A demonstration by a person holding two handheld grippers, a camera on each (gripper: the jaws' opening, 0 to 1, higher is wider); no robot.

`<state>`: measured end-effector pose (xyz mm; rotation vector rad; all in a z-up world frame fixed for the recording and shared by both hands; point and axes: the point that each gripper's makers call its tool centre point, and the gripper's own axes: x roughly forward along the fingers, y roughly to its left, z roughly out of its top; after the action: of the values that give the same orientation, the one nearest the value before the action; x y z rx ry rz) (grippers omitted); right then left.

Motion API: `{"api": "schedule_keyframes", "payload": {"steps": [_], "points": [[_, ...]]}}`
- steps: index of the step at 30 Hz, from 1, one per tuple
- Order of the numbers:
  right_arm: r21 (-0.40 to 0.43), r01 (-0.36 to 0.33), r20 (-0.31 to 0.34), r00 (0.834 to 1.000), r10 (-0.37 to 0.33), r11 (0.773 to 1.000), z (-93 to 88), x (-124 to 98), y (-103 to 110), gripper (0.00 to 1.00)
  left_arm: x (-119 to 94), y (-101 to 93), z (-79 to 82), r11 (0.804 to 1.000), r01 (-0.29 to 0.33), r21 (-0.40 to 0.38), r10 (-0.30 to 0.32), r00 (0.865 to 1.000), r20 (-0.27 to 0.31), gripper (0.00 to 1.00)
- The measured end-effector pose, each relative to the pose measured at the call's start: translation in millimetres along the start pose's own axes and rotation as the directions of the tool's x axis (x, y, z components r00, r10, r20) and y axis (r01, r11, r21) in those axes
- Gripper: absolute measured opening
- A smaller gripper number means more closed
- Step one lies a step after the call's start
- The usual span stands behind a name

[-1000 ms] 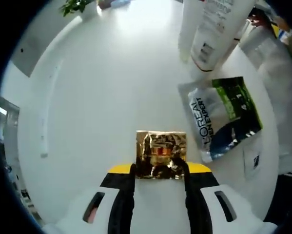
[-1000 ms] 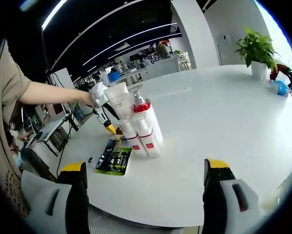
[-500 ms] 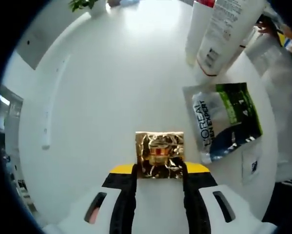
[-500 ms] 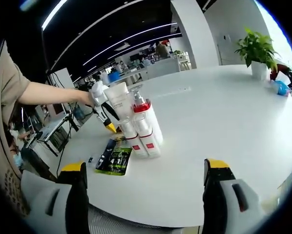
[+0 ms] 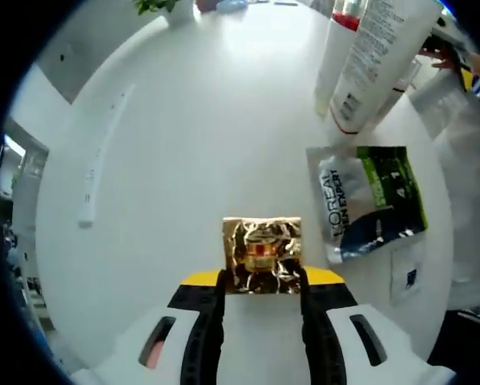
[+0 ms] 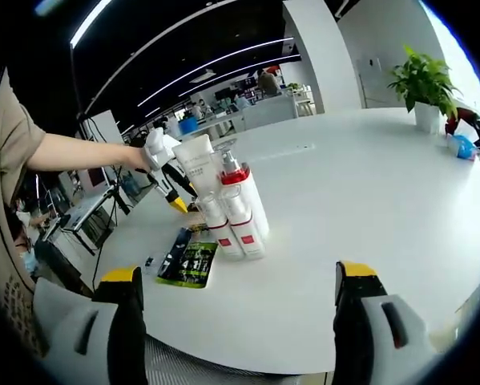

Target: Arrange the skincare products in the storage area until every visible bottle or jar stands upright without overlapping.

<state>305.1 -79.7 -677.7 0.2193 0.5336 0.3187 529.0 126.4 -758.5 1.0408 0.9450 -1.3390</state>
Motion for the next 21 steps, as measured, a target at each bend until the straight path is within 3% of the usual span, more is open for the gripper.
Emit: {"api": "schedule_keyframes", "payload": {"steps": [14,21], "points": [[-0.018,-0.010,-0.003,1.000,0.010,1.000,-0.4,0.1,3.4,0.99,-13.9,-10.4,-9.8,0.993,-0.046,-0.111,0.048,0.999,0.021,0.34],[-0.024,-0.016,-0.004,1.000,0.016,1.000,0.1,0.1,5.1,0.99,-19.3,-13.4,-22.2,0.950,-0.086,-0.301,0.099,0.995,0.027,0.33]]}}
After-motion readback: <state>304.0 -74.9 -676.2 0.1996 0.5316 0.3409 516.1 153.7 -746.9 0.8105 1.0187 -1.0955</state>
